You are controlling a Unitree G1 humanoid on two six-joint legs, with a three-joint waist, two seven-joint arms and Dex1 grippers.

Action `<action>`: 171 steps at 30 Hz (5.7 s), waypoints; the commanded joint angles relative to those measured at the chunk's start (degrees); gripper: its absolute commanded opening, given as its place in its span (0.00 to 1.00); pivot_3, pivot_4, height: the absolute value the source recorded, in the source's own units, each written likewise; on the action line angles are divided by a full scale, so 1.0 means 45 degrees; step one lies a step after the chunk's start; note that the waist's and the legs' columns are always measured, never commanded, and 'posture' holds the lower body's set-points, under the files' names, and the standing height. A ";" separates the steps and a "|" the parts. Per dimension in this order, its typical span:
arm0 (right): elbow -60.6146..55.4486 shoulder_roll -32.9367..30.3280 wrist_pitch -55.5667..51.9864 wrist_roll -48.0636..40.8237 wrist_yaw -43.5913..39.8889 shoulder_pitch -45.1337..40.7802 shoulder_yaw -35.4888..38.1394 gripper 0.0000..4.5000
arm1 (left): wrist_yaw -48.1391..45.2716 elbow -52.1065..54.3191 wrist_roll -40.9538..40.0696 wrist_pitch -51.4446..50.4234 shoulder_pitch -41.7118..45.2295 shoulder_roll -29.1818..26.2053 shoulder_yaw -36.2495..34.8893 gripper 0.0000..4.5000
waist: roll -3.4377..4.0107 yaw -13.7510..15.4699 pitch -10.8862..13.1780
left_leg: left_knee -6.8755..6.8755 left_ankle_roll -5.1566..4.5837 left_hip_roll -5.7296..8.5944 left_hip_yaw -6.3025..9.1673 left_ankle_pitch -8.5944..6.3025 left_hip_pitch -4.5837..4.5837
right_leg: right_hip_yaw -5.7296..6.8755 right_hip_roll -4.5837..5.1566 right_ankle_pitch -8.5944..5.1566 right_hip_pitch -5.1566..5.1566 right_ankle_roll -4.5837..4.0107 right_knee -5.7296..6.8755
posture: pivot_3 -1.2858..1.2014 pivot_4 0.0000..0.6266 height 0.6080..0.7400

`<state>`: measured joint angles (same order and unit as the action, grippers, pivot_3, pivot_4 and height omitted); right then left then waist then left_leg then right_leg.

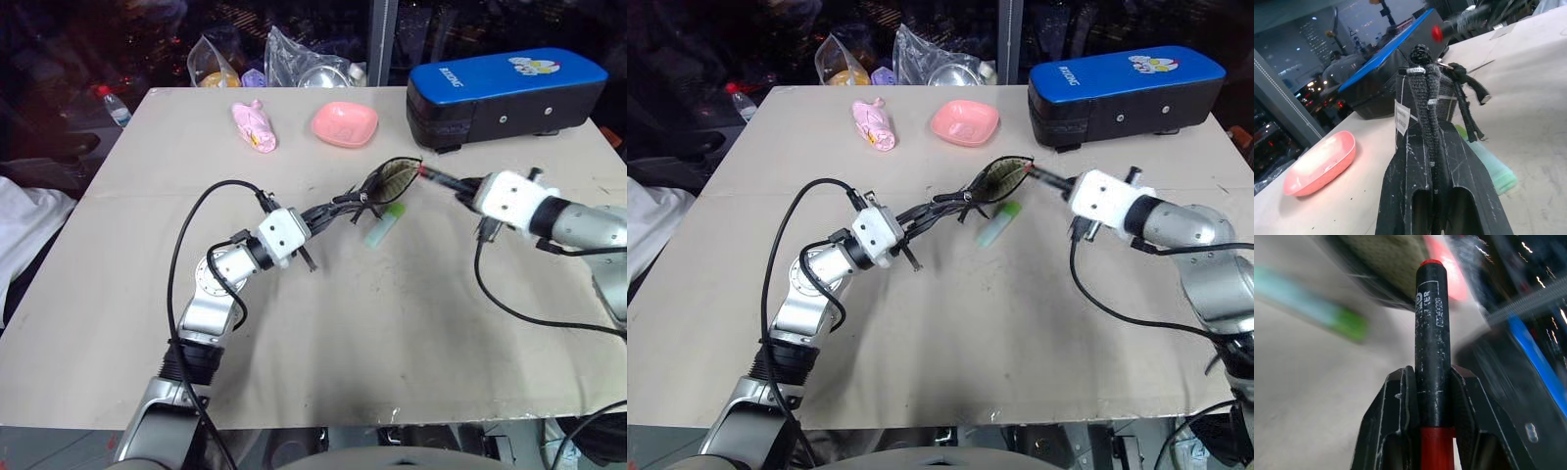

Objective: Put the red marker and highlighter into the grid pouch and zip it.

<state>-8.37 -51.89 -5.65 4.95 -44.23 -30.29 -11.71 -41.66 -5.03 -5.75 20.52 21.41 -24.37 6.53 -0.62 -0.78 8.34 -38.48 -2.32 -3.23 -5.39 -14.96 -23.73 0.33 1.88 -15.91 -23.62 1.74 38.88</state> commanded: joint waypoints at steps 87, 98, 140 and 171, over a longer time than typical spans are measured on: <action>0.0474 1.2454 -1.1335 -0.0061 1.0484 0.0336 0.1463 0.99 | 0.1693 -0.0930 -0.0412 -0.0046 0.1016 -0.0030 -0.1886 0.00 | -0.0031 0.0075 -0.0017 | -0.0010 0.0052 0.0004 0.0008 0.0031 -0.0018 | 0.0041 0.0047 0.0008 0.0004 0.0007 0.0019 | 0.52 0.24 0.98; 0.0949 1.3075 -1.3055 -0.1381 1.0482 -0.0176 0.3189 0.99 | 0.1630 -0.0911 -0.0377 0.0024 0.0934 -0.0047 -0.1832 0.00 | -0.0039 0.0263 -0.0026 | -0.0011 0.0050 0.0017 0.0032 0.0030 -0.0019 | 0.0060 0.0055 0.0008 0.0020 0.0007 0.0013 | 0.52 0.24 0.98; 0.2670 0.0089 0.3559 0.1467 -0.1089 -0.2928 -0.0696 0.16 | -0.0352 -0.1581 -0.0119 0.1284 0.1389 0.0416 -0.0169 0.00 | -0.0021 0.0057 0.0008 | -0.0002 0.0041 0.0004 -0.0013 0.0027 -0.0018 | 0.0010 0.0028 0.0007 -0.0001 0.0009 -0.0012 | 0.52 0.24 0.98; 0.4120 0.1415 0.3170 -0.1679 -0.4007 -0.4773 0.0589 0.98 | -0.0608 -0.1330 0.0096 0.1708 0.1404 0.0743 0.0523 0.00 | -0.0014 0.0099 0.0013 | -0.0009 0.0047 -0.0013 -0.0030 0.0030 -0.0007 | 0.0007 0.0038 0.0008 -0.0001 0.0008 0.0006 | 0.52 0.24 0.98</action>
<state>14.08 -44.25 15.49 3.33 -61.03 -51.79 -13.84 -45.09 -12.91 -5.42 26.97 27.65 -21.08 9.53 -0.68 -0.33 8.40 -38.52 -2.10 -3.29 -5.52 -14.83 -23.76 0.37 2.06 -15.88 -23.63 1.77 38.90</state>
